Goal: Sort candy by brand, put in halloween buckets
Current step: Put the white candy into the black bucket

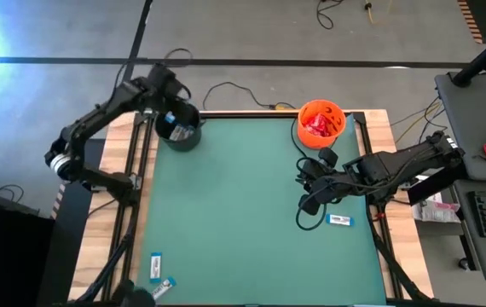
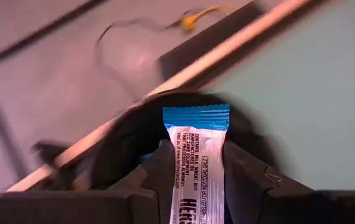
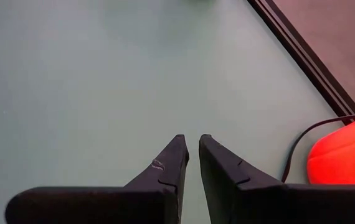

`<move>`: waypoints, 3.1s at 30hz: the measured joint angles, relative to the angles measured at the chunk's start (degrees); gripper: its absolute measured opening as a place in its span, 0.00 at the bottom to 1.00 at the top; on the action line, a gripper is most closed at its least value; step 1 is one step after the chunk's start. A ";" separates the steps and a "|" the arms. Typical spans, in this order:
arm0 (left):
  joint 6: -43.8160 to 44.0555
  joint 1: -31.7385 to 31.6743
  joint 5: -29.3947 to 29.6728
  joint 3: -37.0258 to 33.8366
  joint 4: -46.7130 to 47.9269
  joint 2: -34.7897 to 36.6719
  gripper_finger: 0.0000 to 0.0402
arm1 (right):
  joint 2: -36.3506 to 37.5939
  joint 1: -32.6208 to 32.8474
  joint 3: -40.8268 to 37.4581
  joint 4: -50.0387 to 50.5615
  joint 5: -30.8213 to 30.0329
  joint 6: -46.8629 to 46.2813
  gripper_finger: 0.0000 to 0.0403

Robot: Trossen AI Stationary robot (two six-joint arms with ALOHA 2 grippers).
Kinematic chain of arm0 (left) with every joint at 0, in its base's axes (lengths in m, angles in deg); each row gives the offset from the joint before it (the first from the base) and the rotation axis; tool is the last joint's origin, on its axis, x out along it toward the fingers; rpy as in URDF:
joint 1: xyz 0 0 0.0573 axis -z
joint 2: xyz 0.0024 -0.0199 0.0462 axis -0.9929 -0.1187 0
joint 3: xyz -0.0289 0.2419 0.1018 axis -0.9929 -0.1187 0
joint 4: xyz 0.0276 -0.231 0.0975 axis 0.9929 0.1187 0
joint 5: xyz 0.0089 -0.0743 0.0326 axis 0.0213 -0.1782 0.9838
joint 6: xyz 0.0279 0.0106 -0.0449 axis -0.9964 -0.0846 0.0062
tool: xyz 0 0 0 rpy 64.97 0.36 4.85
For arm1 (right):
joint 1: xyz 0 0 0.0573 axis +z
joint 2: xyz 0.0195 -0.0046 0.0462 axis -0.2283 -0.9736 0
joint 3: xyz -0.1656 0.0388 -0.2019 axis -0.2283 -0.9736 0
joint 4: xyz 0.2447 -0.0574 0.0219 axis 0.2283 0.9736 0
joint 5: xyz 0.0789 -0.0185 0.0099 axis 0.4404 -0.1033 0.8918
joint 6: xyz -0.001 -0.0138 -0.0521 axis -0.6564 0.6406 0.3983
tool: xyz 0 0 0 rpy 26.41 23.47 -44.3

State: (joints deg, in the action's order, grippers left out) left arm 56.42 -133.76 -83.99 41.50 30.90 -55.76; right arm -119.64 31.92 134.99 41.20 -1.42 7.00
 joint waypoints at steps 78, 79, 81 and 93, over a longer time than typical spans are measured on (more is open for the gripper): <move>7.65 40.66 -12.43 -40.60 -27.81 -4.91 0.38 | -27.76 -5.56 -18.86 -27.29 22.35 -31.31 0.09; 7.31 40.66 -12.24 -40.77 -26.24 -4.00 0.38 | -28.50 -6.27 -17.28 -28.99 20.67 -29.09 0.09; 6.06 40.66 -10.72 -40.88 -21.72 -2.00 0.38 | -29.37 -7.05 -13.72 -28.42 18.07 -24.82 0.09; 7.72 42.36 -8.88 -40.58 -35.99 10.61 0.38 | -18.16 -2.81 -4.53 -18.04 12.91 -11.09 0.09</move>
State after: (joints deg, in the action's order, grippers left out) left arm 64.14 -91.39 -92.87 0.91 -5.09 -45.16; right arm -137.81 29.11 130.47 23.16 11.49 -4.10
